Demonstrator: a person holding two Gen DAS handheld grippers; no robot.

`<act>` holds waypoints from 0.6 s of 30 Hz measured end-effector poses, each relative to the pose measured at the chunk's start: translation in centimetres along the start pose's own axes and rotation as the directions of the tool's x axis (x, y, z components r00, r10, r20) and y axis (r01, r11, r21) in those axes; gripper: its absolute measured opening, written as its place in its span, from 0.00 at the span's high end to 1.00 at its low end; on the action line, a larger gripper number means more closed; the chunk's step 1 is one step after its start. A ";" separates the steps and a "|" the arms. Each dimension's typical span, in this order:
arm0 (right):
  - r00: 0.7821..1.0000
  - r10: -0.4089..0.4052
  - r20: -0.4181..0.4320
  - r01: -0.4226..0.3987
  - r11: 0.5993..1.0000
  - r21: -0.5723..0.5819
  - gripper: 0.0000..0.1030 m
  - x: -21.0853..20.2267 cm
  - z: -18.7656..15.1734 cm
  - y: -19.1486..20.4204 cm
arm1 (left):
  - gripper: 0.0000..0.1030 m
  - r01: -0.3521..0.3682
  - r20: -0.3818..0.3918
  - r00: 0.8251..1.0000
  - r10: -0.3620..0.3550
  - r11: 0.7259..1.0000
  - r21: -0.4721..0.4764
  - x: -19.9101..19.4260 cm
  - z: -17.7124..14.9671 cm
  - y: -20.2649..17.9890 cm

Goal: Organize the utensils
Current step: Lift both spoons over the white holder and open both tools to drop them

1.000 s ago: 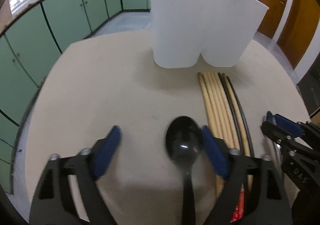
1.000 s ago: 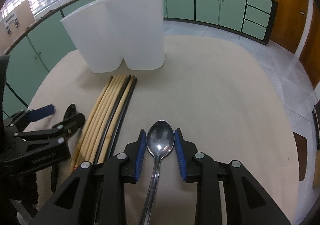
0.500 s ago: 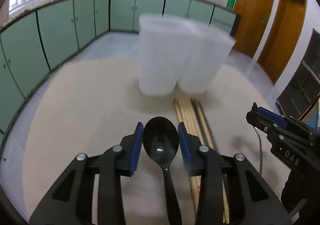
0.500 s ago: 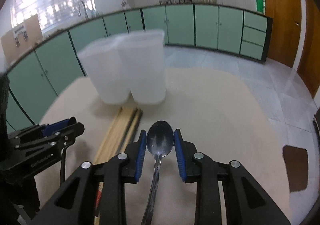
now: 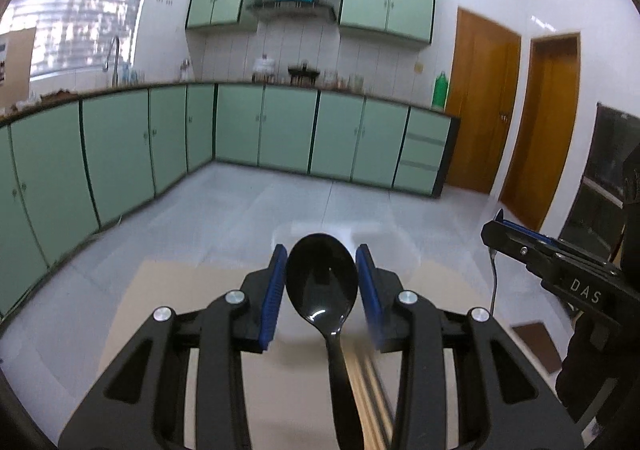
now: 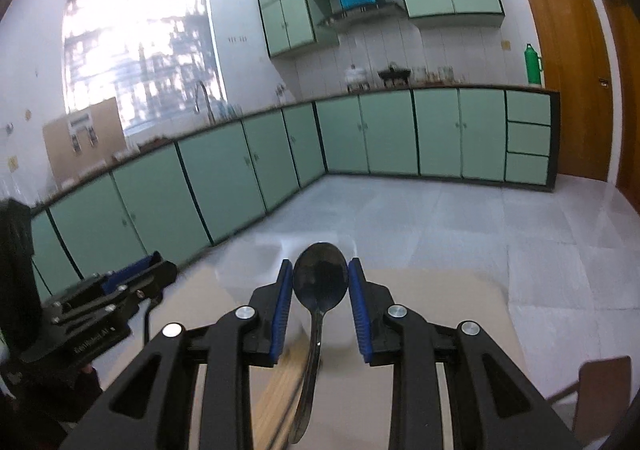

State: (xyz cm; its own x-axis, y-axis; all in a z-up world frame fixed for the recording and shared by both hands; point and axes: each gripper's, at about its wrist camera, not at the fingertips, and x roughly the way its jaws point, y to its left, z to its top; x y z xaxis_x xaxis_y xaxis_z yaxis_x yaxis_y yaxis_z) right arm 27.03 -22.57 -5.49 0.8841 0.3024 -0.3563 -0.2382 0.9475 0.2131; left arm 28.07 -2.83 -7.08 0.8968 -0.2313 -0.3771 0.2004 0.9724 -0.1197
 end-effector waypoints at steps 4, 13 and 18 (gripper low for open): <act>0.998 -0.005 0.060 0.004 1.000 0.017 0.73 1.8 3.4 -0.4 | 0.67 -0.010 0.081 0.997 0.011 1.000 -0.009 2.4 4.0 -0.8; 0.988 -0.121 0.096 0.120 0.993 0.011 0.73 8.4 7.3 -1.4 | 0.67 -0.069 0.143 0.988 0.065 0.997 0.023 10.3 7.3 -1.1; 0.991 -0.131 0.029 0.130 0.991 0.029 0.73 11.4 5.9 -2.0 | 0.67 -0.085 0.060 0.995 0.084 0.996 0.010 13.7 5.8 -0.6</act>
State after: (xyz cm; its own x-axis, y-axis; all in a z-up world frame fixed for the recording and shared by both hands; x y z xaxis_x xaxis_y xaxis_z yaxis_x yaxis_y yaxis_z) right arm 39.93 -21.63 -4.58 0.9188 0.1723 -0.3551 -0.1092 0.9755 0.1909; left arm 42.55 -6.39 -6.81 0.9324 -0.1463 -0.3305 0.1276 0.9888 -0.0777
